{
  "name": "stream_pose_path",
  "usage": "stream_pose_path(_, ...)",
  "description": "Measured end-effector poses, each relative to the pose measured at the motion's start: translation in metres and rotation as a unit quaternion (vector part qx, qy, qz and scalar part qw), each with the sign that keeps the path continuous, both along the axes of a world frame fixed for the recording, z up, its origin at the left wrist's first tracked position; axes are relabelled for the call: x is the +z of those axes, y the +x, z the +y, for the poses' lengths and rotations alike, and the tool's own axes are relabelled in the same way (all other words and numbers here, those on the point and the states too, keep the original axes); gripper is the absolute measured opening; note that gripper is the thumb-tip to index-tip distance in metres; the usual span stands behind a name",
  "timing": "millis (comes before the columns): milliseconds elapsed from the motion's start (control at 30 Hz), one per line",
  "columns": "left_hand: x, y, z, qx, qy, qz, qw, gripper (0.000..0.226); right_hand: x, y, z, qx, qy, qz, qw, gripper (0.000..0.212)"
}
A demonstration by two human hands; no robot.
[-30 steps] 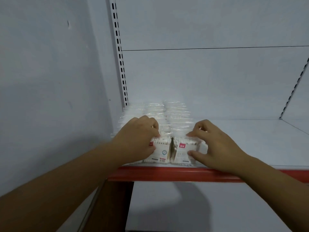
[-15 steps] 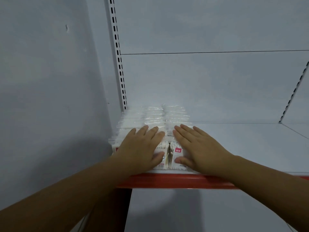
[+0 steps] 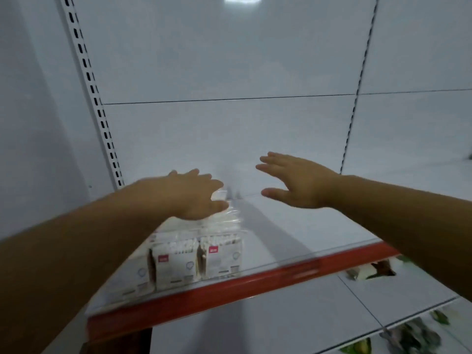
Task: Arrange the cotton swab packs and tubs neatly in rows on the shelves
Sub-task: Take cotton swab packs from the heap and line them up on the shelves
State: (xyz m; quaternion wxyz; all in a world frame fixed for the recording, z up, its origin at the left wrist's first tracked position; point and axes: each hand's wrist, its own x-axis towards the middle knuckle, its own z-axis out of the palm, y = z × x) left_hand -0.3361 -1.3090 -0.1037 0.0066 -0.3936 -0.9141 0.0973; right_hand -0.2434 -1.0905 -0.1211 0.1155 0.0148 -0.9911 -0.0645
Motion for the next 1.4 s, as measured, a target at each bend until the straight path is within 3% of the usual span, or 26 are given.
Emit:
stream_pose_path(133,0.047,0.011,0.1,-0.02,0.069,0.008,0.997,0.065,0.021,0.04,0.077,-0.135,0.01,-0.018,0.991,0.071)
stream_pose_path(233,0.047,0.056,0.184,-0.053,0.095,-0.011,0.994,0.067,0.014,0.108,0.146,-0.184,0.026,-0.054,0.981,0.073)
stream_pose_path(367,0.048,0.122,0.302,-0.084,0.094,-0.023,0.992,0.071,0.036,0.2,0.244,-0.296,-0.02,-0.055,0.953,0.077)
stream_pose_path(567,0.059,0.21,0.466,-0.2,0.112,-0.069,0.971,0.068,0.059,0.312,0.356,-0.368,-0.048,-0.008,0.929,0.076)
stream_pose_path(700,0.049,0.243,0.555,-0.244,0.098,-0.106,0.959,0.066,0.048,0.368,0.434,-0.423,-0.008,-0.056,0.904,0.073)
stream_pose_path(800,0.044,0.245,0.622,-0.263,0.086,-0.085,0.957,0.068,0.05,0.396,0.495,-0.466,0.005,-0.075,0.882,0.07)
stream_pose_path(1133,0.022,0.252,0.872,-0.353,0.059,-0.106,0.928,0.067,0.056,0.424,0.695,-0.528,-0.053,-0.044,0.846,0.067)
stream_pose_path(1400,0.01,0.304,1.053,-0.398,0.069,-0.108,0.908,0.067,0.044,0.475,0.856,-0.536,-0.078,-0.023,0.84,0.057)
